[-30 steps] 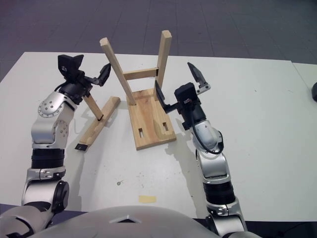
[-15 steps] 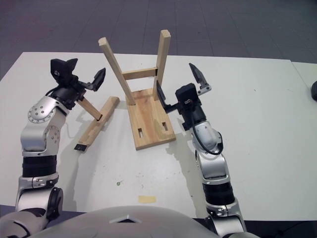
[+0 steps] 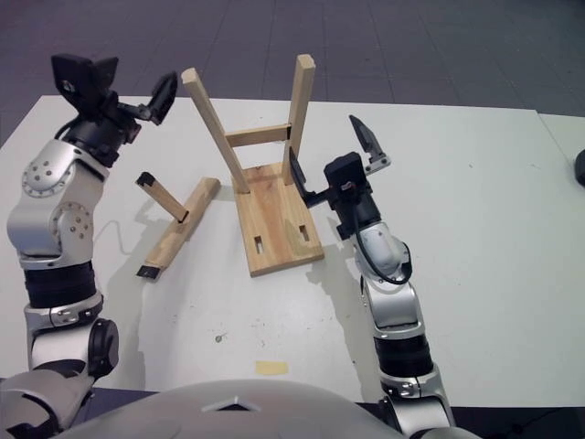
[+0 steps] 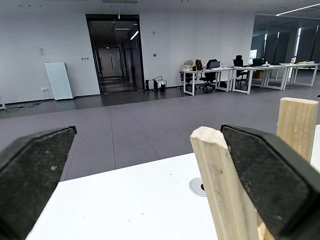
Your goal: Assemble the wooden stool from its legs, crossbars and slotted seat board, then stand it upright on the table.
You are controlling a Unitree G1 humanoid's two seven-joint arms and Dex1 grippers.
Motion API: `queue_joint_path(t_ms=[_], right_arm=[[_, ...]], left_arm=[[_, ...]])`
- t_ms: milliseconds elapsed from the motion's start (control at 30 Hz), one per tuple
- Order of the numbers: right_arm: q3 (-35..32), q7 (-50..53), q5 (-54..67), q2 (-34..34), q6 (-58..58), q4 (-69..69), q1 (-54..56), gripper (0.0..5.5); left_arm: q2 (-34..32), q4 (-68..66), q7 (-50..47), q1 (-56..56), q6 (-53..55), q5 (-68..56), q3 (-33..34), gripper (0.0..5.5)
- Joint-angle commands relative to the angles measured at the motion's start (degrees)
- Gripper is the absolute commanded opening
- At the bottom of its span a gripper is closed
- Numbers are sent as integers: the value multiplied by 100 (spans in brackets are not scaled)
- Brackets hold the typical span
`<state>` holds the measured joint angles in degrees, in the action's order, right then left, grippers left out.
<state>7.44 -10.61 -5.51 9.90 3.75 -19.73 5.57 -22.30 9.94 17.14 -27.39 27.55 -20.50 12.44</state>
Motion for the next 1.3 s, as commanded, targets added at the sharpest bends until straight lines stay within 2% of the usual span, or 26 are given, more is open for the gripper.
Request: queue_joint_path(t_ms=[33,267,500,700,967,1167,1300], right_arm=[[-97,31,61,-36,132,-143,38,540],[-128,15,129,-106,365,-196,122,540],[-339,-12,211,-40,432,-215,77,540],[-221,-14,192,-106,420,-188,90,540],[-214,93,122,-133,511,-436,-90,540],[-174,162,59,-164,597,-611,-337,540],[-203,235,16,-169,666,-690,-638,540]], left_arm=[[-76,160,-56,10,131,-62,124,539],[440,-501,-47,709,-364,365,-569,539],[488,-639,-116,788,-429,367,-393,539],[485,-2,-238,467,-109,192,-313,539],[-245,846,-365,-968,879,-671,586,539],[-1103,1411,199,705,2552,-1618,1326,539],[-1249,1405,445,1099,3381,-2355,1603,539]])
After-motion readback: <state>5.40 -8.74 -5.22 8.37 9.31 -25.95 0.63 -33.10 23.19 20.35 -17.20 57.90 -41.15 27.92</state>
